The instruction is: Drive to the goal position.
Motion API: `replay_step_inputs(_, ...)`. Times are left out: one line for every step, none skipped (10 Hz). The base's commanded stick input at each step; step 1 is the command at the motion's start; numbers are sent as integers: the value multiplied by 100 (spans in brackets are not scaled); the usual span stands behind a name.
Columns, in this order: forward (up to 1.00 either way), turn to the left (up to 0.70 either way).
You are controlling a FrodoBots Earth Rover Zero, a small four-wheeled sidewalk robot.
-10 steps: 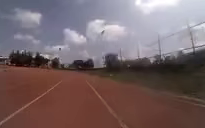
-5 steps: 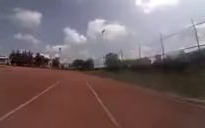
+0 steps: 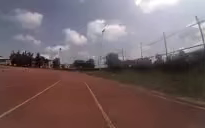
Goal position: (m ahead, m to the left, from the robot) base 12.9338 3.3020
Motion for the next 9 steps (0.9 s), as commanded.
replay_step_inputs(70, 0)
replay_step_inputs(70, 0)
replay_step_inputs(70, 0)
replay_step_inputs(70, 0)
replay_step_inputs(70, 0)
replay_step_inputs(70, 0)
replay_step_inputs(70, 0)
replay_step_inputs(70, 0)
replay_step_inputs(70, 0)
